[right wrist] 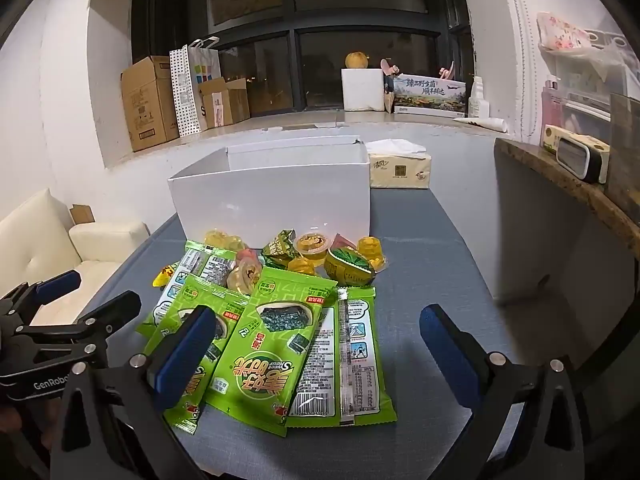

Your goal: Organize snacks

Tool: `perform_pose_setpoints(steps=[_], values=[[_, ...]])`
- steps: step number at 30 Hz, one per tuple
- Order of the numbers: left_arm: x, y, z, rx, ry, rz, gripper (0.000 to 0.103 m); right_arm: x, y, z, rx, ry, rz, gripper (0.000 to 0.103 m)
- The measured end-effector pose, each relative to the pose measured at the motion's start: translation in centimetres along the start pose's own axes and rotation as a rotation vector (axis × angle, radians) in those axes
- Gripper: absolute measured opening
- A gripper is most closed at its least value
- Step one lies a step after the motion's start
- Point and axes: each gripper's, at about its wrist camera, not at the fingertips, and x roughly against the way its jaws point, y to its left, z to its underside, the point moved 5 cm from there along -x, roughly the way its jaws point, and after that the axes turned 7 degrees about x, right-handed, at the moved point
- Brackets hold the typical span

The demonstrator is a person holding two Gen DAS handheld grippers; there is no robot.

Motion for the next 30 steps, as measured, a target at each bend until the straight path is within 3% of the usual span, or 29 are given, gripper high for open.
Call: perform_pose_setpoints(steps=[30], values=[[0.00,0.00,0.14,-0.003,0.002,-0.001,0.103,-0.43,0.29,0.21,0.011,0.008,-0.007,0.103]])
